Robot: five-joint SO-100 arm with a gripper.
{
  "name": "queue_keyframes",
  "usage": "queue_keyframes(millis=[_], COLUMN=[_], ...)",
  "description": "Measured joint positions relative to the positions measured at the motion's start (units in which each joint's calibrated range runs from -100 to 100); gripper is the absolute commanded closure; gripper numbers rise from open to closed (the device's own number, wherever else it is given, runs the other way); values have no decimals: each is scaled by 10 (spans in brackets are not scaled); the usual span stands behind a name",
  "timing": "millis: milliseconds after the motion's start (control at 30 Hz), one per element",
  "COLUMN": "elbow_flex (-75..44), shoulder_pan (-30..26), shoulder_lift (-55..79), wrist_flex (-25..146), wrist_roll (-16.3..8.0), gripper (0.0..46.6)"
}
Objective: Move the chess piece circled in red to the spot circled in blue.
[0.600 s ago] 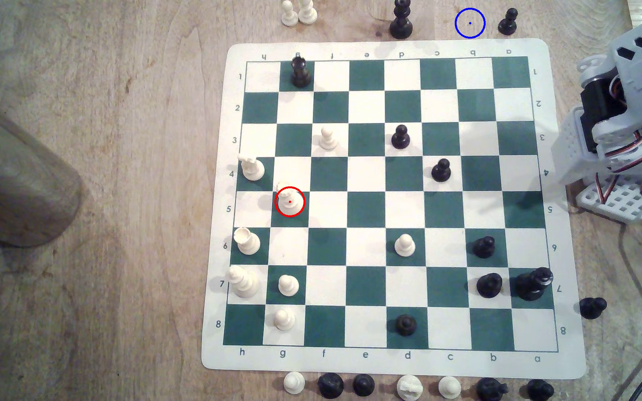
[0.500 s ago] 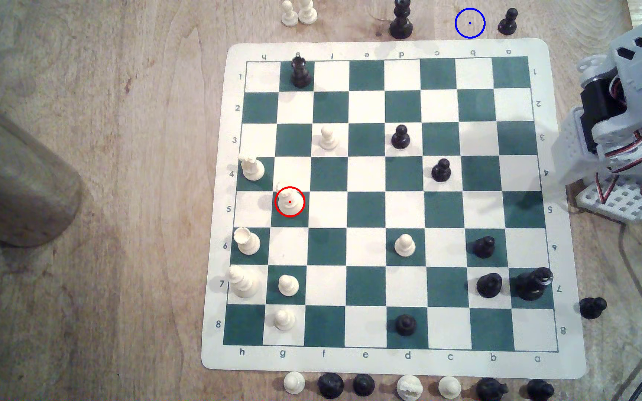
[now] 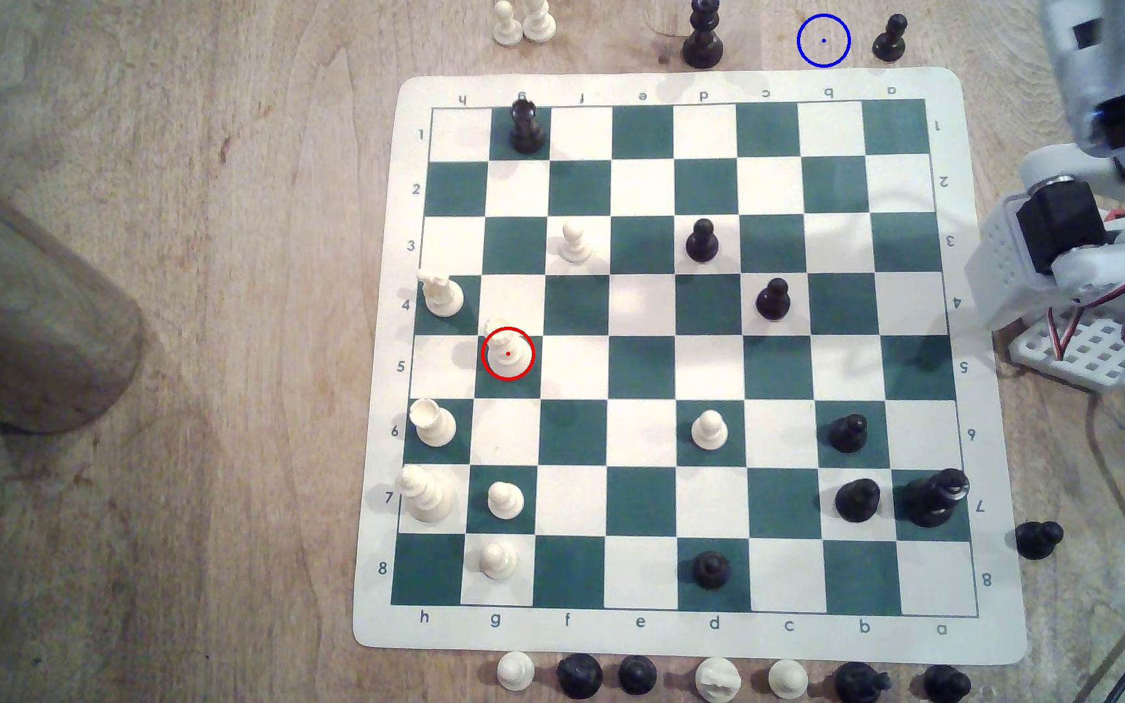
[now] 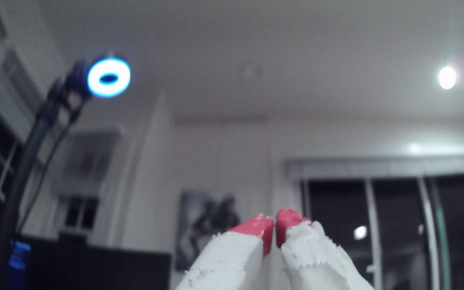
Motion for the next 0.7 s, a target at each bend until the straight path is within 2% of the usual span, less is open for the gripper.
queue_keyframes(millis=[200,267,367,433,500,567,600,633,700], elbow_flex=[-130,-148,-171,-170,-146,-145,-146,-146,-146], shoulder_pan=[0,10,31,31,26,15,10,2,-4], shoulder_lift=[-1,-1,-1,-1,1,12,28,74,123], wrist_flex=[365,455,622,663,694,704,704,704,700], wrist_roll=[-1,-1,-3,-4,-4,-7,-10,-16,-22], gripper=[464,444,443,455,445,404,339,292,281])
